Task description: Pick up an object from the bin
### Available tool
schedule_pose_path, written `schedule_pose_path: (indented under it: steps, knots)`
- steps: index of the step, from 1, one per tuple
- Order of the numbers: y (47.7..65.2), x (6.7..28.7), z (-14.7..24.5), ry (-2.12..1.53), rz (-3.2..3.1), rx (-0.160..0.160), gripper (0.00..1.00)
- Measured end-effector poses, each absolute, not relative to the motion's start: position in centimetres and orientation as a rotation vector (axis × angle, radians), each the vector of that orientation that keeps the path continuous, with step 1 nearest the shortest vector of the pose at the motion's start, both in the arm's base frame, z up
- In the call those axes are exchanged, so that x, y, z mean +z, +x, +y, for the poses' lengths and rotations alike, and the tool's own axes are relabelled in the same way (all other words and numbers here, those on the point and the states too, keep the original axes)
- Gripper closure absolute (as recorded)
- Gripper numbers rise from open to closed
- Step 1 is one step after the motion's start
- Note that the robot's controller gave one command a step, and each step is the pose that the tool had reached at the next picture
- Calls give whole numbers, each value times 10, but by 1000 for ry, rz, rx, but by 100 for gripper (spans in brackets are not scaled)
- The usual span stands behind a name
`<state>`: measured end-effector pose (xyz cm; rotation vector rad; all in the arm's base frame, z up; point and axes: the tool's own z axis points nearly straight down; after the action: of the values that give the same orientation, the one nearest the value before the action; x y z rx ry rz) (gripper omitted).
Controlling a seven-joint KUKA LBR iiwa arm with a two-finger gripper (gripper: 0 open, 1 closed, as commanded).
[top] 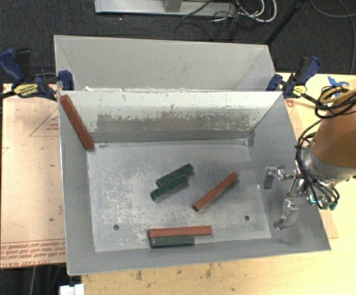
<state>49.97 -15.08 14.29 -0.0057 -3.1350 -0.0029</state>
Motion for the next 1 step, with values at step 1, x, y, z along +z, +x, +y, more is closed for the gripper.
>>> schedule_pose_path:
  steps: [1]
  knots:
    - [502, 147, -150, 1, -3142, -1, 0]
